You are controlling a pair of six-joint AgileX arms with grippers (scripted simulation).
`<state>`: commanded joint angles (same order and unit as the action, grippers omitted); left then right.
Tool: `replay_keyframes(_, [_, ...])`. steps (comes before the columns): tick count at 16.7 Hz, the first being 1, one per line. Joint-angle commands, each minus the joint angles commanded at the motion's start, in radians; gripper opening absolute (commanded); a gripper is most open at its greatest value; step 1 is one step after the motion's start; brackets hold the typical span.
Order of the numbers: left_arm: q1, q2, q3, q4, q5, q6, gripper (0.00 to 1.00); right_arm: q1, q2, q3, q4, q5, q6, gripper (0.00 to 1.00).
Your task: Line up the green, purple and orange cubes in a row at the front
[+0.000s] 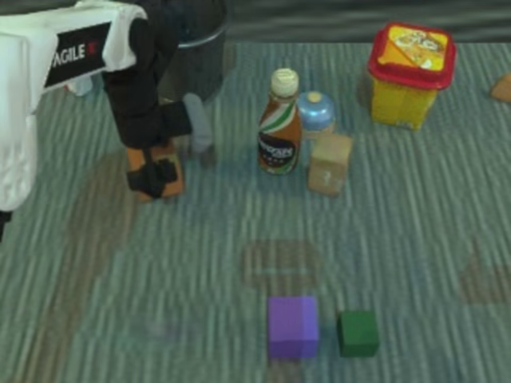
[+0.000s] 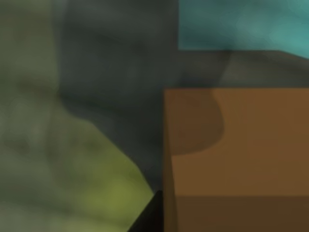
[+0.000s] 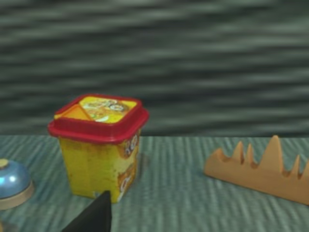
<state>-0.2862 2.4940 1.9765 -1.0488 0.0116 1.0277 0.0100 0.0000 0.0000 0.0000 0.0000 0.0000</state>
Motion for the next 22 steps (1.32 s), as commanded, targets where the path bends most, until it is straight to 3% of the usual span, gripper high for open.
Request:
replay_keyframes(6, [0.017,-0.050,0.133,-0.192,-0.001,-0.002,0.00,0.000,0.000,0.000,0.000,0.000,0.000,1.00])
replay_keyframes(13, [0.006,-0.070,0.135,-0.204,-0.001,-0.003,0.00,0.000,0.000,0.000,0.000,0.000,0.000,1.00])
replay_keyframes(17, [-0.063,-0.191,-0.018,-0.157,-0.002,-0.027,0.00,0.000,0.000,0.000,0.000,0.000,0.000,1.00])
replay_keyframes(22, [-0.207,-0.435,-0.387,-0.067,-0.002,-0.078,0.00,0.000,0.000,0.000,0.000,0.000,0.000,1.00])
